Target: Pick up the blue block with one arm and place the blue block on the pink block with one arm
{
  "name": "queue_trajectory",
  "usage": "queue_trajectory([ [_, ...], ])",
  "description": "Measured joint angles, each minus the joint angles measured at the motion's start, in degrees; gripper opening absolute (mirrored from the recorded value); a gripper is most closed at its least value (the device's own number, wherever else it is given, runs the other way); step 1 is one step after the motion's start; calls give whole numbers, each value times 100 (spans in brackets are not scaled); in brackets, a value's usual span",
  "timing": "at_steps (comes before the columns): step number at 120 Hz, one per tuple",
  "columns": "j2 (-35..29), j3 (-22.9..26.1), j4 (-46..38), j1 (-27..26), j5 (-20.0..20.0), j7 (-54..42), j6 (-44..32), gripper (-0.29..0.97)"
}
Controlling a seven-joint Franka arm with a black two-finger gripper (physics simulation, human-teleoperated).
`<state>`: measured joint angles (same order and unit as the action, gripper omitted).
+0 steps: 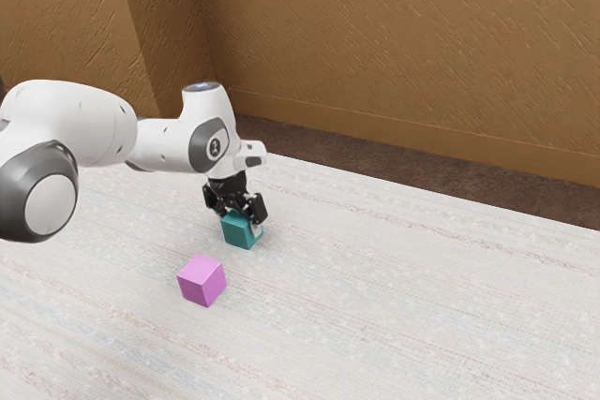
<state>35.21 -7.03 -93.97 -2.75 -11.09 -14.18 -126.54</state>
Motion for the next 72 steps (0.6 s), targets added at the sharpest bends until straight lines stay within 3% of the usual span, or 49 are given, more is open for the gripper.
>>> queue_trajectory([
  [72,-40,-9,3,-12,14,33,-49,66],
])
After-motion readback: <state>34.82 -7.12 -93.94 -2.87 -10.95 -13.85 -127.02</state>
